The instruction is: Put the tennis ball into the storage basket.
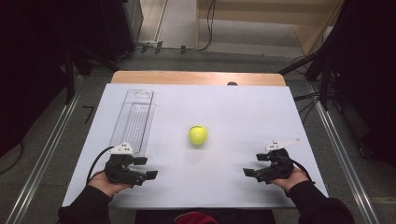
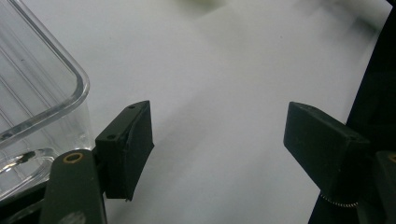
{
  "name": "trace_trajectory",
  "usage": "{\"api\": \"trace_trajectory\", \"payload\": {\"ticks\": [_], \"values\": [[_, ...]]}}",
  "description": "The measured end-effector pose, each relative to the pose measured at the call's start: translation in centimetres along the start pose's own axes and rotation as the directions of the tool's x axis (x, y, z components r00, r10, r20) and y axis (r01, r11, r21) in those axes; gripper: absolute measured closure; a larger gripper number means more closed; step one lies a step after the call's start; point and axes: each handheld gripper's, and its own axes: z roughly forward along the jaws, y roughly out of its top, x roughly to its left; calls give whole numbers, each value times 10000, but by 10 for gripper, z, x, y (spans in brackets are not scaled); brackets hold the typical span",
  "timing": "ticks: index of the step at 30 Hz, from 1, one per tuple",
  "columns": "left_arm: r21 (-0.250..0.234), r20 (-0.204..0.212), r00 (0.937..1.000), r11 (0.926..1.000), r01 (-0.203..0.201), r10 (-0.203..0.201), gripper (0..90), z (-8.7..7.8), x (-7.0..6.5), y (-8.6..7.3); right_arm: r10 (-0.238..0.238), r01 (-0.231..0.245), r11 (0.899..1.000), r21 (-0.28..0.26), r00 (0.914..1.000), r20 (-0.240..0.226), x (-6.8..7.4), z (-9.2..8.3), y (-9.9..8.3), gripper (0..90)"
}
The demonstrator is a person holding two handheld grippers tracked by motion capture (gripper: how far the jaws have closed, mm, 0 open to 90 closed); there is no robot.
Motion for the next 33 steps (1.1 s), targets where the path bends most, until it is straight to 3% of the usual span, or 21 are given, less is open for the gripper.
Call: {"api": "trace_trajectory", "payload": {"ticks": [10, 18, 33], "values": [[-29, 68, 10000, 10000, 63, -62, 247, 0, -1, 1, -47, 47, 10000, 31, 10000, -4, 0, 0, 0, 78], [-106, 394, 9984, 9991, 399, -395, 248, -3, -5, 9, -74, 74, 10000, 39, 10000, 18, 1, 0, 0, 78], [33, 309, 9995, 9999, -103, 102, 247, 5, -20, 25, -63, 63, 10000, 18, 10000, 44, 1, 0, 0, 78]]}}
